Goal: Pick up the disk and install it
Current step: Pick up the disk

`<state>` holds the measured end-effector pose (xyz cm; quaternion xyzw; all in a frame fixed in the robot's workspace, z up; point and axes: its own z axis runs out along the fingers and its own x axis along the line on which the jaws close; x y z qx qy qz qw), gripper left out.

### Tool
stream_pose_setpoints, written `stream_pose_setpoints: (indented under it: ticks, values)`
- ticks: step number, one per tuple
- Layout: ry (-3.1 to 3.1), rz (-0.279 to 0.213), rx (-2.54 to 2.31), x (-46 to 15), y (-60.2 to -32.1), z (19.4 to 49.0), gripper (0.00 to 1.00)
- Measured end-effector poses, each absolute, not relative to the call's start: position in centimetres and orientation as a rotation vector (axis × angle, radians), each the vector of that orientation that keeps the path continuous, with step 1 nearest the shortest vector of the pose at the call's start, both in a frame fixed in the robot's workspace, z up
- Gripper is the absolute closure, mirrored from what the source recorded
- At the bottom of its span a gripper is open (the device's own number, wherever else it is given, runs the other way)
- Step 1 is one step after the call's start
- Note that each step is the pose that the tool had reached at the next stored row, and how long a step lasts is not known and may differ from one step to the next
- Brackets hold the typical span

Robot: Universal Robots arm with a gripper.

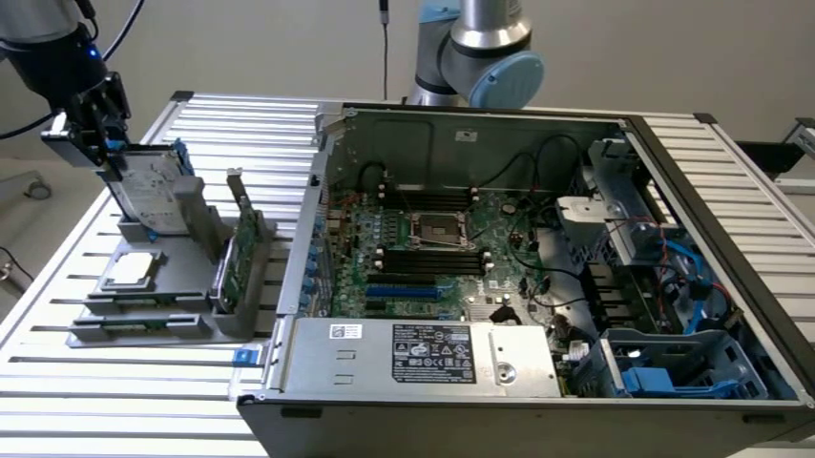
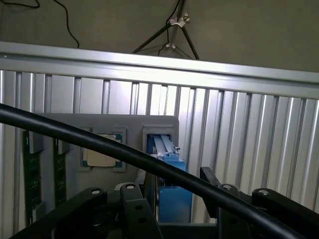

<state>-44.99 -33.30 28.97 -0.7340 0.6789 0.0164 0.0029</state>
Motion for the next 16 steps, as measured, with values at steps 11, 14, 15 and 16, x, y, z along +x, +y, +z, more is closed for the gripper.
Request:
stream_pose_setpoints:
  ticks: [11,14,15,16]
  values:
    - [2.125,0.044,-2.295,-44.99,-33.14,28.88,0.46]
    - [2.125,0.042,-2.293,-44.99,-33.12,28.76,0.46]
    - [2.125,0.041,-2.292,-44.99,-33.12,28.75,0.46]
    - [2.125,0.041,-2.291,-44.99,-33.12,28.73,0.46]
